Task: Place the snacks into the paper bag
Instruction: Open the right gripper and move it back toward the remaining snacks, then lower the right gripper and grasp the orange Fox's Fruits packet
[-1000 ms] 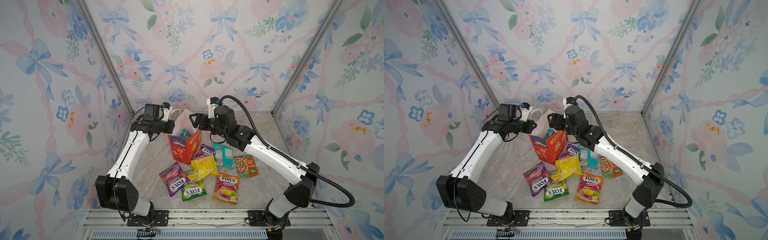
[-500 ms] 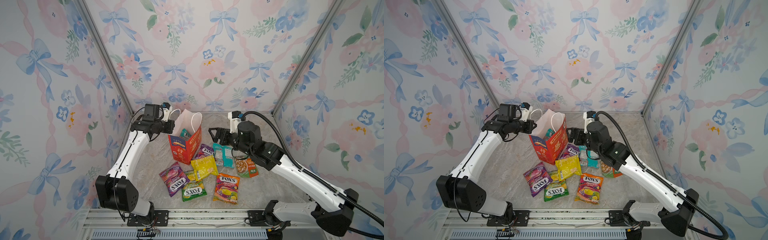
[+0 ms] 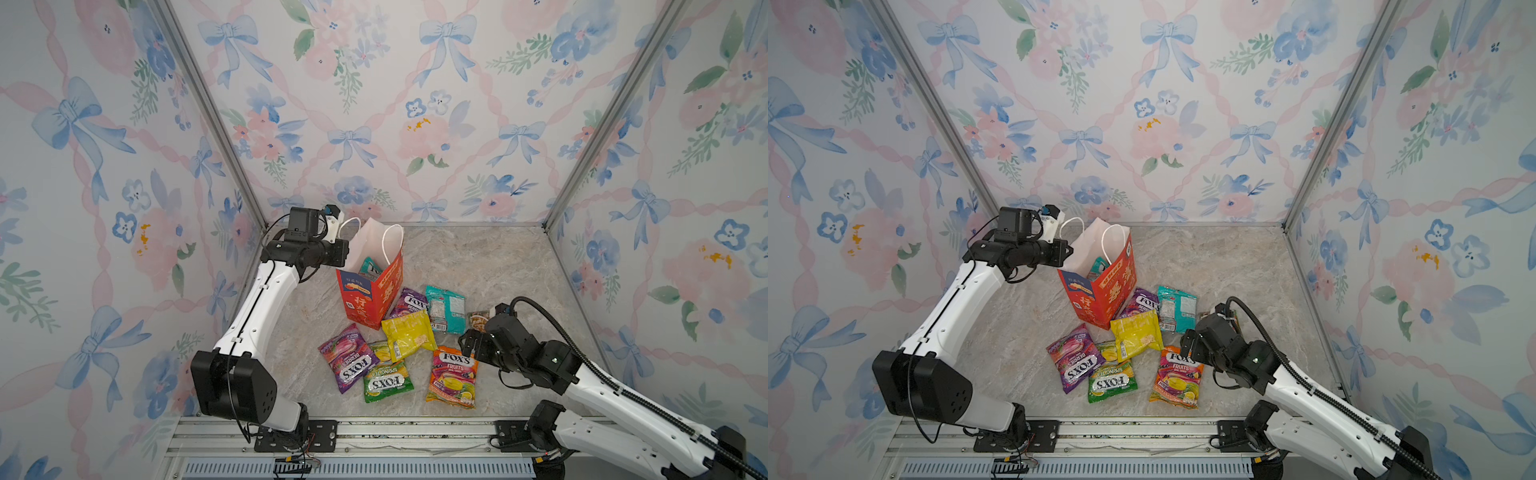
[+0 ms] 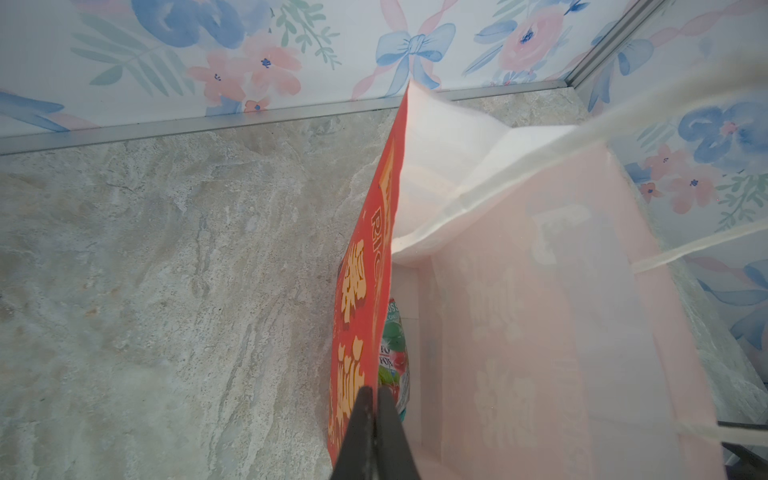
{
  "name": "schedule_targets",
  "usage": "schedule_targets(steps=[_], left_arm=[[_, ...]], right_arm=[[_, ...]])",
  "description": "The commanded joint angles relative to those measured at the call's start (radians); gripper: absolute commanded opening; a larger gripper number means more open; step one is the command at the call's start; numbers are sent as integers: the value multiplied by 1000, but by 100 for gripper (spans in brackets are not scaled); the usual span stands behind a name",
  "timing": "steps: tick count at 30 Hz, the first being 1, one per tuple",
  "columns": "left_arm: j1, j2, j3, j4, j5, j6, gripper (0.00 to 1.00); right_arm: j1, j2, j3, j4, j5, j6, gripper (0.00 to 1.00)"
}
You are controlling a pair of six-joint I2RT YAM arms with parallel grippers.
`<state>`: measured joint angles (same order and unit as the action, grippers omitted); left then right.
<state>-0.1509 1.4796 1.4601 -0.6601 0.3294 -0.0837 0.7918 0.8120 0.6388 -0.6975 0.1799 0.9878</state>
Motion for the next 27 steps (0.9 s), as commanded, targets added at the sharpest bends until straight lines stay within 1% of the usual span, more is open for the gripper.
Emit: schedule_targets(steps=[1,6,13,18,27], left_arm=[[1,-18,-20,-31,-7,-14,0],[1,-23,-23,-30,-13,-17,0],[1,-24,-28,-30,-13,-19,0],[1,-27,-32,-30,-13,-21,0],[1,-22,-27,-31,-7,-21,0]], right_arm=[[-7,-86,-91,-76,-58,121,96],[-6,-173,-229,-8,-163,210,87],[-5,-194,-301,42,-186,255,76],[2,-172,-354,157,-222,306,71],[50,-65,-350,249,-193,326,69]])
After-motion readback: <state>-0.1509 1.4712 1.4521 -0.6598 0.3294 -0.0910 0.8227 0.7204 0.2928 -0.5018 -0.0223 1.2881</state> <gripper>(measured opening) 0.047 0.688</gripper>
